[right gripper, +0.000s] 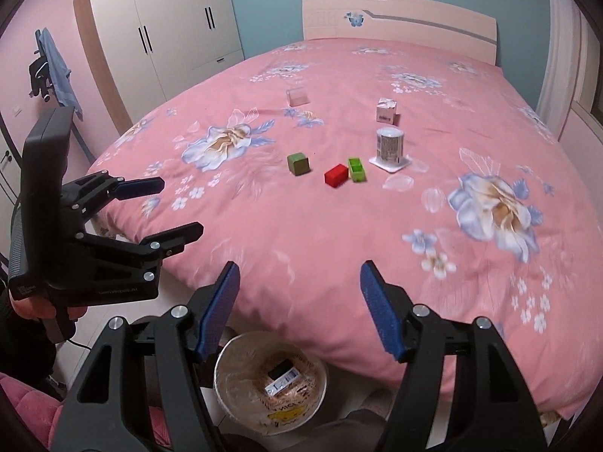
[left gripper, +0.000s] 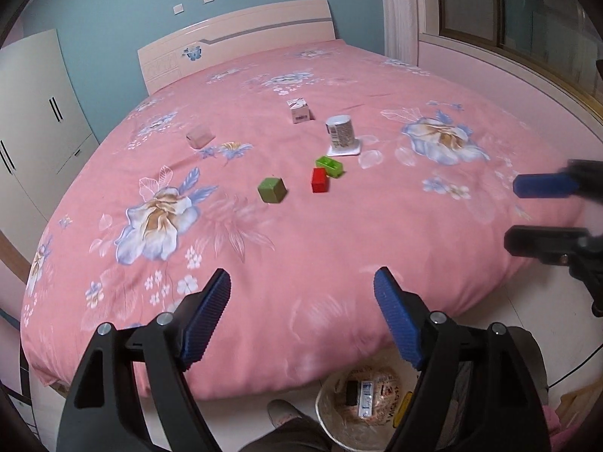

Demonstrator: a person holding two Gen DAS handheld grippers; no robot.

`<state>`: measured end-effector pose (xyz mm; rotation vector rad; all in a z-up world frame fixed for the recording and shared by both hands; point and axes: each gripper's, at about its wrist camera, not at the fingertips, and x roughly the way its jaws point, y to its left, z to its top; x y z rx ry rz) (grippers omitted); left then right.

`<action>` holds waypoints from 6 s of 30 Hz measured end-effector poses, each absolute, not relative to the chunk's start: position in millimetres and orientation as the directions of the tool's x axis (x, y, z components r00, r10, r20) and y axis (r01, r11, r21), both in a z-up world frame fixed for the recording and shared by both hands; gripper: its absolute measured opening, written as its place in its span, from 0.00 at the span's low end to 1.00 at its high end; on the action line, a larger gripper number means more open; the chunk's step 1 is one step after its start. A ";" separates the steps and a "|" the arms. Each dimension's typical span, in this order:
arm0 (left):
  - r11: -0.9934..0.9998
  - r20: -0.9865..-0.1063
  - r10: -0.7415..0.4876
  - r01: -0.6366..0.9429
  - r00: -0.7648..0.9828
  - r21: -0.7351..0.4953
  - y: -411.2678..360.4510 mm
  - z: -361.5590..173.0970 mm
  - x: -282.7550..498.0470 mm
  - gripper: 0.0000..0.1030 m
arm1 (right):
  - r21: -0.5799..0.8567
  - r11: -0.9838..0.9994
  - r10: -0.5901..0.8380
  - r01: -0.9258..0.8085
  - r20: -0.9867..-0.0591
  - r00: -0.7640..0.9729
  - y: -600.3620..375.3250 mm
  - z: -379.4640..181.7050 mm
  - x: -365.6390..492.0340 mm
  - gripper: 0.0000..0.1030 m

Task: Collect trash
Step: 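Move both open tools back over the bed toward the toy blocks, then grasp the dark green block with left tool while right grasps lime-green block, then lift both blocks and carry them toward the wastebasket, then lower both held blocks over the wastebasket opening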

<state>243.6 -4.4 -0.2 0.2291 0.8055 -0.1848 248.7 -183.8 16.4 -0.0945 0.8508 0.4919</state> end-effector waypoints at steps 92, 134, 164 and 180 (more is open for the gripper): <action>0.959 -0.626 -0.054 0.216 0.778 0.185 -1.9 94.8 259.2 0.31 | -0.025 0.873 0.351 -0.488 -0.662 0.663 -168.3 87.4 284.5 0.22; 0.931 -0.729 -0.020 0.279 0.684 0.236 -12.6 7.3 141.1 0.31 | 0.032 0.859 0.363 -0.511 -0.743 0.562 -171.6 15.4 162.6 0.22; 0.941 -0.943 -0.008 0.321 0.333 0.105 -11.0 -176.6 168.0 0.31 | 0.212 0.849 0.338 -0.483 -0.922 0.189 -148.4 -180.0 182.1 0.22; 0.952 -0.989 -0.042 0.307 0.141 0.003 -14.9 -262.9 185.6 0.31 | 0.255 0.855 0.279 -0.452 -0.960 -0.014 -133.0 -269.5 196.3 0.22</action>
